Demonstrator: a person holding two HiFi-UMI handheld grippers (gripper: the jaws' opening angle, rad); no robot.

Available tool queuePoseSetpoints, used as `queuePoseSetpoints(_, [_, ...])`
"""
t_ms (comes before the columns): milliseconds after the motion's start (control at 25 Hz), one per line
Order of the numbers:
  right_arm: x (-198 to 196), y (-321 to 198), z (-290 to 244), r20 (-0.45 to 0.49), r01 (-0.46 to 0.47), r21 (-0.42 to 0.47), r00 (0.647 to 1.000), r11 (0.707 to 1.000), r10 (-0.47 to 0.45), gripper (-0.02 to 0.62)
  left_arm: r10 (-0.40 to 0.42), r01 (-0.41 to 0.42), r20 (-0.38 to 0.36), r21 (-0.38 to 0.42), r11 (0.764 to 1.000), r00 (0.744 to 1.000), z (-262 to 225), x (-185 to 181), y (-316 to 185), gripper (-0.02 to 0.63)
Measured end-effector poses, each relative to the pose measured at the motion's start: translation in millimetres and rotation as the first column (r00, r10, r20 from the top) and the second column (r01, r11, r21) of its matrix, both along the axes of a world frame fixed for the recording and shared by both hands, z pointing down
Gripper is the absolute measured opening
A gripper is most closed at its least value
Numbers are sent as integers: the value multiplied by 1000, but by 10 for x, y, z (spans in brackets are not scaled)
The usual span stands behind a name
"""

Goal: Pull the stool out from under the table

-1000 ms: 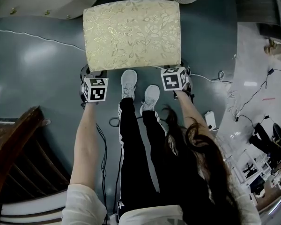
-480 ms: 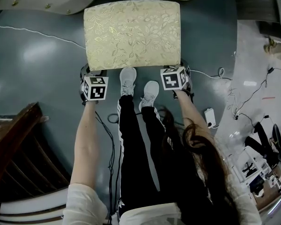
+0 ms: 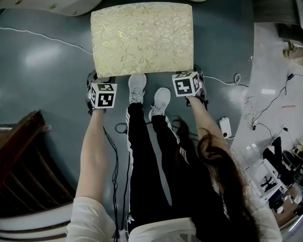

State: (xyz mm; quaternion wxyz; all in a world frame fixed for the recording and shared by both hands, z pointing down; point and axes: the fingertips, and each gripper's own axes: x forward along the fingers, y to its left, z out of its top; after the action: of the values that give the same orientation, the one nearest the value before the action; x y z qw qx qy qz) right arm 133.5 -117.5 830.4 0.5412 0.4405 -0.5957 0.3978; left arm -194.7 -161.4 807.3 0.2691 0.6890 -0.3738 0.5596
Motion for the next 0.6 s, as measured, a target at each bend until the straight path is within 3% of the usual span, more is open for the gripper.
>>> queuePoseSetpoints(160, [-7, 13, -36, 10, 33, 7, 999, 999, -33, 249, -9, 9, 24, -21, 1000, 1000, -15, -11, 20, 259])
queuePoseSetpoints(360, [-30, 4, -280, 59, 7, 15, 998, 1000, -7, 252, -109, 110, 14, -28, 994, 994, -224, 19, 72, 259])
queuePoseSetpoints(600, [140, 168, -1142, 71, -34, -11, 997, 999, 35, 251, -139, 142, 41, -72, 987, 989, -1013, 95, 318, 259])
